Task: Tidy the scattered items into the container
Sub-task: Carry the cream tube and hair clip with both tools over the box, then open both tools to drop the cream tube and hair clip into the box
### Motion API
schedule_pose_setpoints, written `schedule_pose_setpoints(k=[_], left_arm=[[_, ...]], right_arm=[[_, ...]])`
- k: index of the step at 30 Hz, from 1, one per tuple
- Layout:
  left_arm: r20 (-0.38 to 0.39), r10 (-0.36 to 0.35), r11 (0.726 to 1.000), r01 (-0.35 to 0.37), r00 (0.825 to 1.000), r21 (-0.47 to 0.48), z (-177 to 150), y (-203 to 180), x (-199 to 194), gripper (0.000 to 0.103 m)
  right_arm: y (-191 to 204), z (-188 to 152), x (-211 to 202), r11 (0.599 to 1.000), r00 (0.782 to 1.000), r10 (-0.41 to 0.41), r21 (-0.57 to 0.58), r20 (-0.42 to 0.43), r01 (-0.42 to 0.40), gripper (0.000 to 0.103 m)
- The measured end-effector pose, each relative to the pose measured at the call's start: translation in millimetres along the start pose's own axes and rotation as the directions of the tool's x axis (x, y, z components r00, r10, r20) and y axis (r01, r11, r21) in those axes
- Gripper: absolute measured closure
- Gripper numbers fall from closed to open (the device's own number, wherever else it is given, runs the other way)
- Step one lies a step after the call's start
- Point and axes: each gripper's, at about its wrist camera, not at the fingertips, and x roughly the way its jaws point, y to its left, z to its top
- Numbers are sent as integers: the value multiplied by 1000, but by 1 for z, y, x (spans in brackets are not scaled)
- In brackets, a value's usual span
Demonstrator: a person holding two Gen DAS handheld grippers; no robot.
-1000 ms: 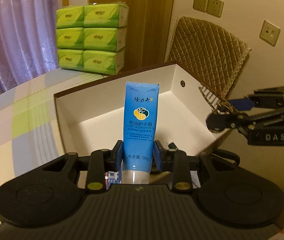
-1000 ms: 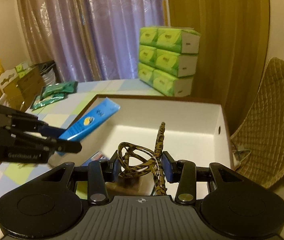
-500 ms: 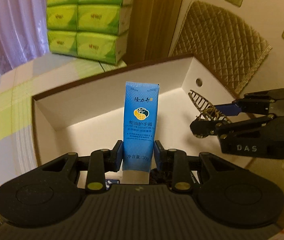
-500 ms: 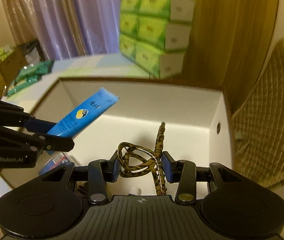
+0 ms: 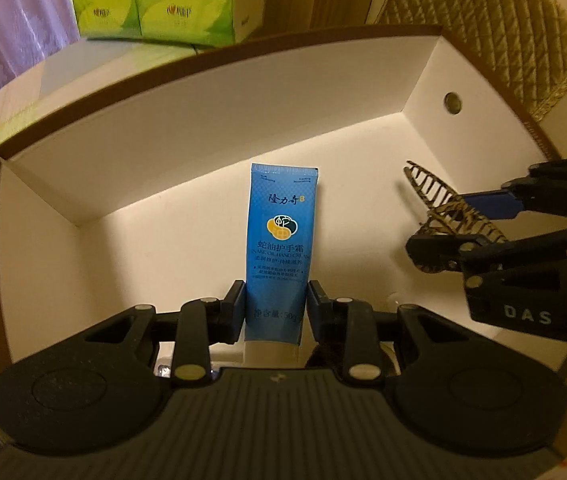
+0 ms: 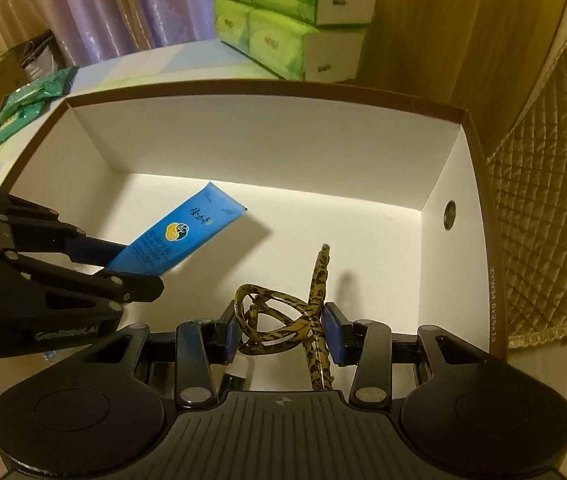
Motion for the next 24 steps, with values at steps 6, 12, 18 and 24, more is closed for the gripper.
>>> schedule_pose_setpoints(k=[6,12,18,24], left_arm=[[-44,-1,1000,1,999,5,1,-1,13,75],[-24,13,1000,-13,1000,10,2,1,10,71],[-11,17,1000,-17,1000,23,2,4,0,60],[2,25,1000,-25,1000,13,-2,9,-11,47]], right_arm=[[-4,2,8,1000,1000,-8,4,-26,8,63],[-3,6,8,1000,1000,-15,-6,-23,15,63],[-4,9,4,1000,1000,-9,5,-6,9,56],[-3,3,-7,1000,1000,0,-9,22,1,32]])
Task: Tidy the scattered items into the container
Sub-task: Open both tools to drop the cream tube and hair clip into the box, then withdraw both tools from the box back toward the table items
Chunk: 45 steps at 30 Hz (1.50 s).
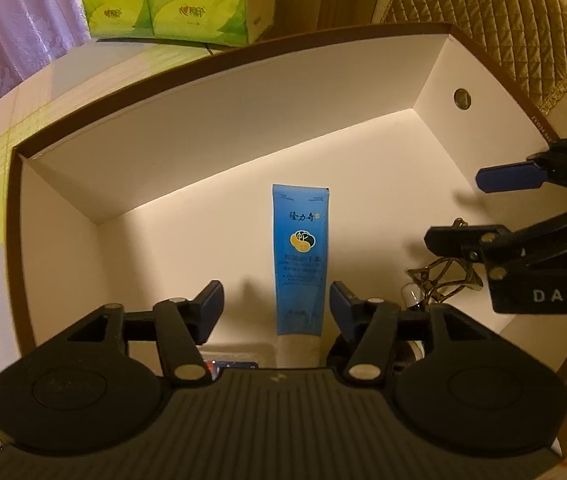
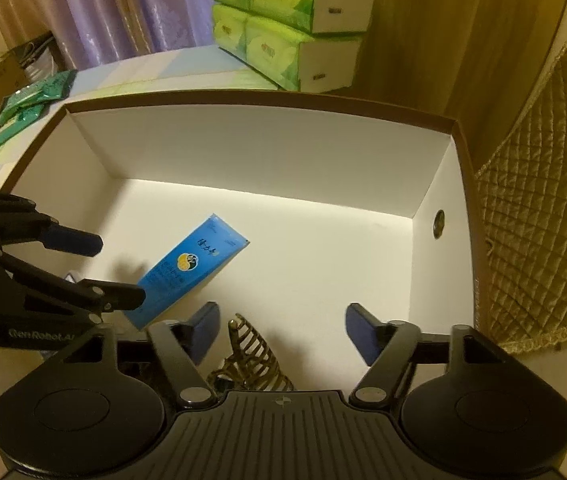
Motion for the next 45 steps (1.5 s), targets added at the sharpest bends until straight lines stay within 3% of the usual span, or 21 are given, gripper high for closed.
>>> schedule_pose_setpoints(k=[5,13,23,45], left_arm=[[20,4,1000,-4,1000,-1,-6,0,-15,33],[75,9,1000,-7,997,-24,-18,1,-45,27],[126,28,999,-22,992,-47,-32,-7,-78,18],[163,35,994,-17,986,-107,-82,-18,-123,15]], right_arm=[[3,-8,-16,999,999,34,-18,38,-34,20],[14,-24,-48,998,993,15,-68,120,-7,2],[26,-37,-63,993,983,-63,-84,173,78,2],[44,-72,-99,999,978,-23,-17,210,27,2]])
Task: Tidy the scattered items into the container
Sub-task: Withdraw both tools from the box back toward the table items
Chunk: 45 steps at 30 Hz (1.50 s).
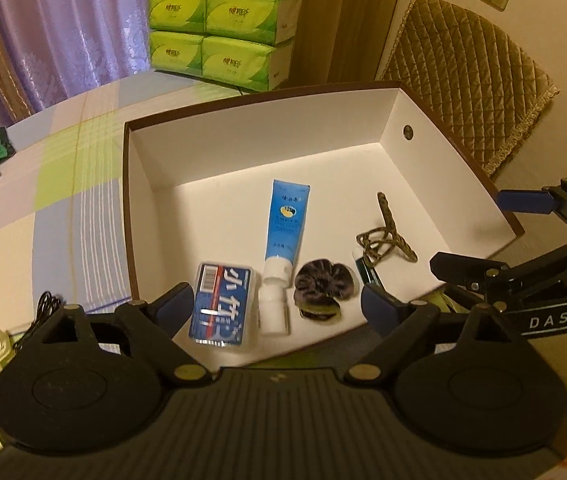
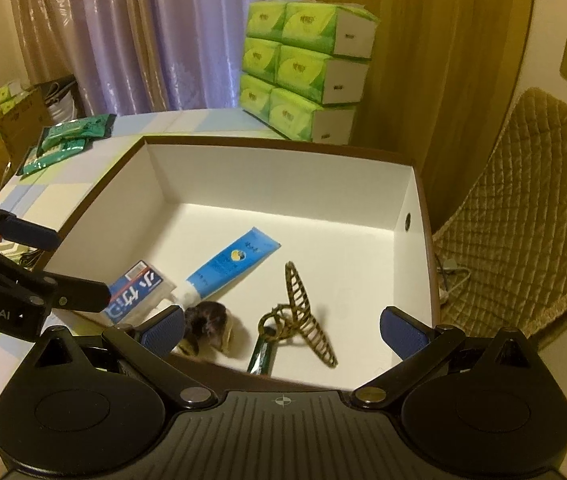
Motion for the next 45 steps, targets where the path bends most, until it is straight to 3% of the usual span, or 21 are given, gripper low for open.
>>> schedule_pose_setpoints(k=[27,45], left_arm=[[24,-5,1000,6,1000,-26,-73,6,-63,14],[-21,35,995,-37,999,-90,-122,61,-84,14]], right_arm=[[60,-46,-45,999,999,34,34,17,-35,2],[127,-68,-30,995,994,95,46,-48,-92,2]])
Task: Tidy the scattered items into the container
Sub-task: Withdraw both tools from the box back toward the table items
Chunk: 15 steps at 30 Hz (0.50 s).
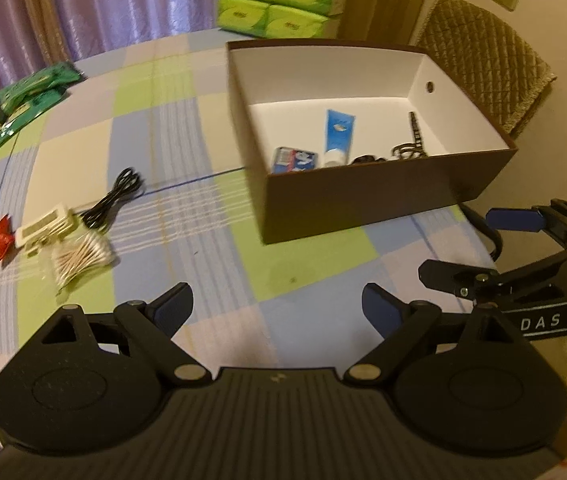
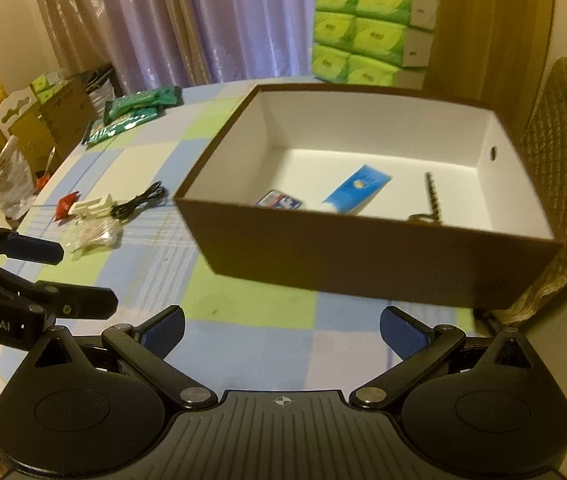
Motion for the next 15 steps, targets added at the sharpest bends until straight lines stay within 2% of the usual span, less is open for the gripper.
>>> schedule_pose_setpoints(k=[15], left_arm=[[-20,81,988,-83,996,-132,-44,86,-14,14]], right_arm=[[65,-6,40,996,996,84,9,-39,-83,2]])
